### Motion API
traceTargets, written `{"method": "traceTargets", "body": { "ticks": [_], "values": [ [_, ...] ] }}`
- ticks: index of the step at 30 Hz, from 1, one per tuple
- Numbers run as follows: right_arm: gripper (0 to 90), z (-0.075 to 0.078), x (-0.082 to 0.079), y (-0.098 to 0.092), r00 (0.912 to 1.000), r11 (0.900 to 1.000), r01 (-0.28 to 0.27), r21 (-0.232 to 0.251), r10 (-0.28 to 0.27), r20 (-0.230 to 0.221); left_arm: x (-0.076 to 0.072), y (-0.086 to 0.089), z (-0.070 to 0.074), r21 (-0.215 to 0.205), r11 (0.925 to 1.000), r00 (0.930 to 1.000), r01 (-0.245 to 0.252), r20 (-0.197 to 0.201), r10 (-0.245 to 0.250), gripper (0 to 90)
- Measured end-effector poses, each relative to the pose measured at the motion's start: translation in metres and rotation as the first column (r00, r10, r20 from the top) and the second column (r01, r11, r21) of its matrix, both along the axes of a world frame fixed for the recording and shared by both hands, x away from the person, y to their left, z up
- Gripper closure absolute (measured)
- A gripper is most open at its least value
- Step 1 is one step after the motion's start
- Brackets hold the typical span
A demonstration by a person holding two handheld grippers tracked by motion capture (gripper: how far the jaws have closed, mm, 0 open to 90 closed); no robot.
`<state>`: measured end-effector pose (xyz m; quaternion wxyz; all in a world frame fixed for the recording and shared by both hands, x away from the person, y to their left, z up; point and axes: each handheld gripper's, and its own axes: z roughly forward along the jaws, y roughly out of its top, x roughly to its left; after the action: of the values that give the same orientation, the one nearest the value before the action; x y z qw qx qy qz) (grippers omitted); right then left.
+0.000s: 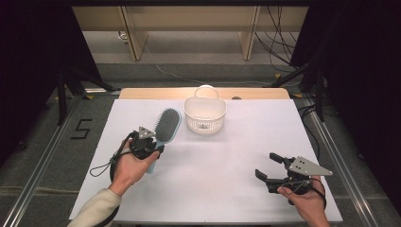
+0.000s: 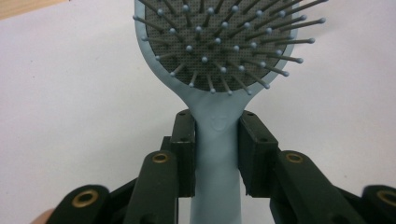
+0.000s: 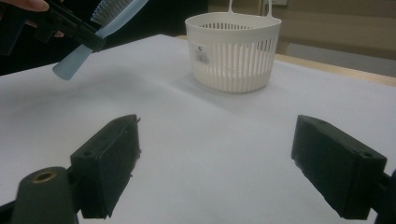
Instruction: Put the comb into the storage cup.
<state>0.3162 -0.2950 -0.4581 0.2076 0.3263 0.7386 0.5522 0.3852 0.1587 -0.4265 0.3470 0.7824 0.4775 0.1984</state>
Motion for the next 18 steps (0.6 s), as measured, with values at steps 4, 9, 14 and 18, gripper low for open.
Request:
{"method": "traceTargets", "body": {
  "ticks": [4,9,14,18],
  "values": [
    [16.0,0.0000,-0.0001,0.0001,1.0000,1.000,0.000,0.000,0.000,0.000,0.0007,0.0004,0.0018,-0.017,0.9999,0.9997,0.001,0.024,0.000,69.8],
    [16.0,0.0000,-0.0001,0.0004,1.0000,1.000,0.002,0.000,-0.002,-0.001,0.0014,0.0012,0.0026,-0.036,0.9994,0.9989,-0.001,0.046,0.003,69.8],
    [16.0,-0.0001,-0.0001,0.0001,1.0000,1.000,0.003,0.000,-0.003,0.000,0.0022,0.0016,0.0040,-0.052,0.9986,0.9970,-0.004,0.077,0.008,69.8],
    [15.9,0.0000,-0.0003,0.0000,1.0000,1.000,0.003,0.000,-0.003,0.000,0.0022,0.0011,0.0046,-0.053,0.9986,0.9958,-0.002,0.091,0.007,69.9]
  ]
}}
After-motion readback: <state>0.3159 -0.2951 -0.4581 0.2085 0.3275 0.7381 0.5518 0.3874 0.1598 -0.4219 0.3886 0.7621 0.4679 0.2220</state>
